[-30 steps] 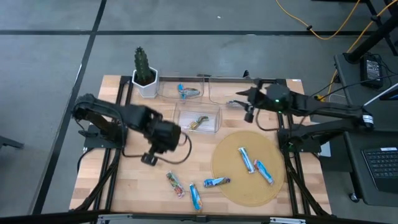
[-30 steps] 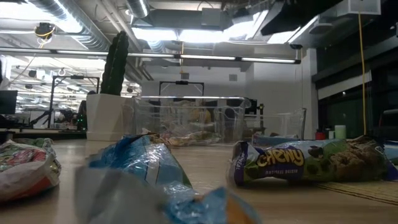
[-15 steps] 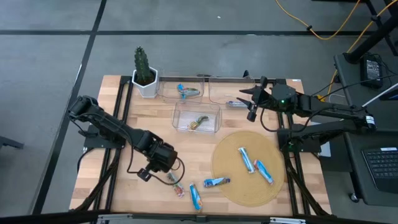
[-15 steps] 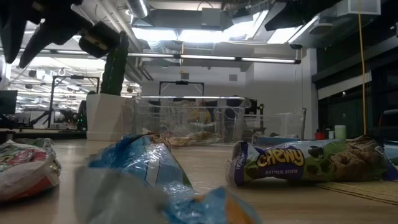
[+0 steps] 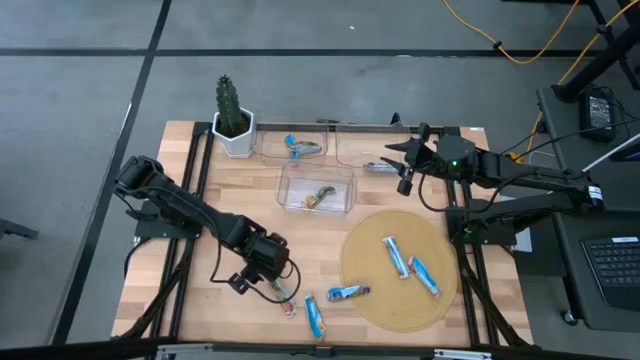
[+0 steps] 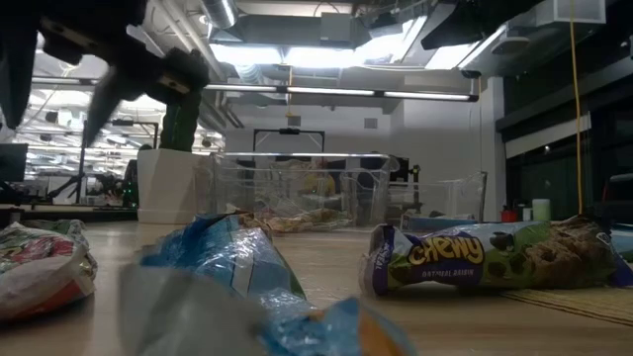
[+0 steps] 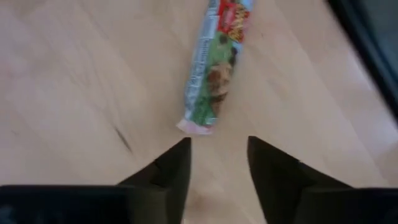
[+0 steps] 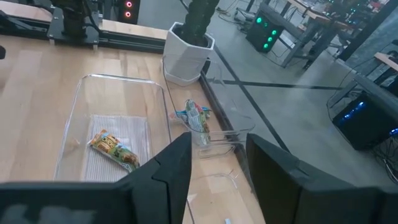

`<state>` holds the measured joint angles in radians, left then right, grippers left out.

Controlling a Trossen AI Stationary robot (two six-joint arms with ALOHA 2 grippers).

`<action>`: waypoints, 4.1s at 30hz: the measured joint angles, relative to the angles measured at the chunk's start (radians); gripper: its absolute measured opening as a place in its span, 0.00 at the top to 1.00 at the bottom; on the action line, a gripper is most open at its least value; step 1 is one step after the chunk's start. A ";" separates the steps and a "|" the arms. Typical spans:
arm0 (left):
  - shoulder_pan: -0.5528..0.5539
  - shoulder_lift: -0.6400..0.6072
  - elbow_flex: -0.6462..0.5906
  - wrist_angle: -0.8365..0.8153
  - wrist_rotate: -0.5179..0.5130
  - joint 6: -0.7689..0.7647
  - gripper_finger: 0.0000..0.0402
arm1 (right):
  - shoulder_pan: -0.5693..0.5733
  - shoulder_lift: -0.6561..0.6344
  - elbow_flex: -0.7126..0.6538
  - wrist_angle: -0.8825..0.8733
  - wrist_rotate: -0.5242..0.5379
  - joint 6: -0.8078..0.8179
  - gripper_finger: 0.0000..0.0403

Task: Pick and place Granola Bars by type
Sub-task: Put the red granola bar into the top left transparent bin

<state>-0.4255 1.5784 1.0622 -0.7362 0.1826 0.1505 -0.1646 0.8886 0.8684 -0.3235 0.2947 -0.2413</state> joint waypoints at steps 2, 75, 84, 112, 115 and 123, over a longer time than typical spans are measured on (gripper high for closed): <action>-0.003 0.008 0.000 0.010 -0.037 0.003 0.54 | 0.000 0.000 0.000 0.000 0.000 0.000 0.62; 0.338 -0.199 0.277 0.072 -0.654 -0.258 0.99 | 0.000 0.000 0.000 0.149 -0.008 -0.025 0.62; 0.684 -0.250 0.340 0.010 -0.585 -0.196 0.99 | -0.022 -0.003 0.105 0.182 -0.008 -0.160 0.62; 1.060 -0.243 0.050 0.156 -0.296 -0.007 0.99 | -0.031 -0.028 0.141 -0.064 -0.008 -0.118 0.62; 1.083 -0.231 0.042 0.184 -0.292 0.020 0.99 | -0.031 -0.026 0.141 -0.064 -0.008 -0.103 0.62; 1.145 -0.069 0.034 0.218 -0.203 0.075 0.99 | -0.034 -0.024 0.140 -0.062 -0.008 -0.082 0.62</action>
<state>0.7192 1.5097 1.0966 -0.5181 -0.0206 0.2254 -0.1989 0.8643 1.0088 -0.3855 0.2867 -0.3229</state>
